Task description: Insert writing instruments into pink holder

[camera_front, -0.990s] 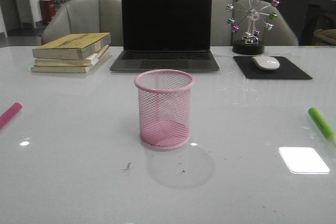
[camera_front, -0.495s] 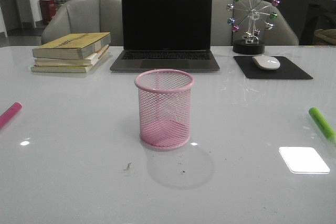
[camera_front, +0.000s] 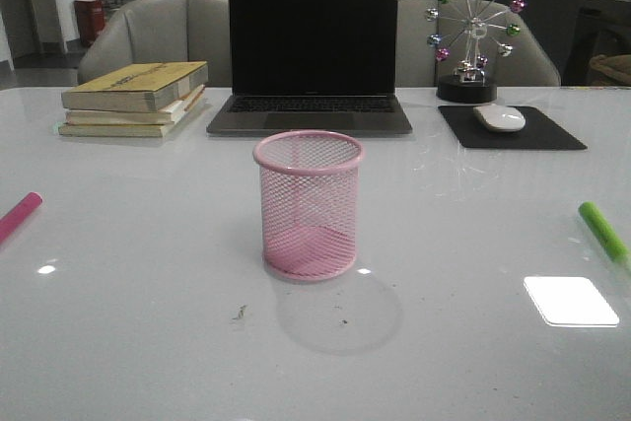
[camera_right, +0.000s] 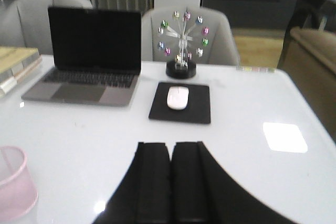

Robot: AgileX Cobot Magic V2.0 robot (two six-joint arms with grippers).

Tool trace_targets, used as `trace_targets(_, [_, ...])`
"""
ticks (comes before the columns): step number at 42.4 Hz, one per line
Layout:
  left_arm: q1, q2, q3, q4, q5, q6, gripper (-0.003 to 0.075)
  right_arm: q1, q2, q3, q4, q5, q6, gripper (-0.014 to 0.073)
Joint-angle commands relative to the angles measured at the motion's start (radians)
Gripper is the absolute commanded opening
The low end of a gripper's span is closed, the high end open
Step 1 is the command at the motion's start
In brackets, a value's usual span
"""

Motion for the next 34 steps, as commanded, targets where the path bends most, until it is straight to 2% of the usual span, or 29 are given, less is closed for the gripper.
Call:
trace_targets(1, [0.002, 0.090, -0.027, -0.010, 0.031, -0.006, 0.0092, -0.005, 0.083, -0.034, -0.001, 0.025, -0.010, 0.0057])
trace_targets(5, [0.002, 0.155, -0.014, -0.010, 0.094, -0.006, 0.0092, -0.005, 0.146, -0.034, -0.001, 0.107, -0.010, 0.0057])
trace_targets(15, [0.002, 0.302, 0.018, -0.010, 0.116, -0.006, 0.0092, -0.005, 0.300, -0.034, -0.001, 0.209, -0.010, 0.0057])
trace_targets(17, [0.002, 0.320, 0.019, -0.010, 0.112, -0.006, 0.0092, -0.005, 0.324, -0.034, -0.001, 0.216, -0.010, 0.0066])
trace_targets(19, [0.002, 0.335, 0.019, -0.010, 0.107, -0.006, 0.0106, -0.005, 0.350, -0.034, -0.001, 0.217, -0.010, 0.0114])
trace_targets(20, [0.002, 0.341, 0.019, -0.010, 0.105, -0.006, 0.0122, -0.005, 0.360, -0.034, -0.001, 0.217, -0.010, 0.0151])
trace_targets(23, [0.002, 0.351, 0.019, -0.007, 0.105, -0.006, 0.0229, -0.005, 0.393, -0.034, -0.001, 0.209, -0.010, 0.0339])
trace_targets(24, [0.002, 0.353, 0.019, -0.007, 0.105, -0.006, 0.0275, -0.005, 0.405, -0.034, -0.001, 0.207, -0.010, 0.0377])
trace_targets(25, [0.002, 0.353, 0.021, -0.007, 0.102, -0.006, 0.0358, -0.005, 0.421, -0.034, -0.001, 0.204, -0.010, 0.0459])
trace_targets(26, [0.002, 0.353, 0.021, -0.007, 0.099, -0.006, 0.0392, -0.005, 0.433, -0.034, -0.001, 0.199, -0.010, 0.0501])
trace_targets(27, [0.002, 0.353, 0.023, -0.007, 0.095, -0.006, 0.0453, -0.005, 0.445, -0.034, -0.001, 0.195, -0.010, 0.0525])
trace_targets(30, [0.002, 0.353, 0.023, -0.007, 0.093, -0.005, 0.0557, -0.005, 0.499, -0.034, 0.006, 0.173, -0.010, 0.0599])
trace_targets(34, [-0.006, 0.353, 0.023, -0.030, 0.088, -0.005, 0.0581, -0.005, 0.577, -0.040, 0.011, 0.129, -0.010, 0.0602])
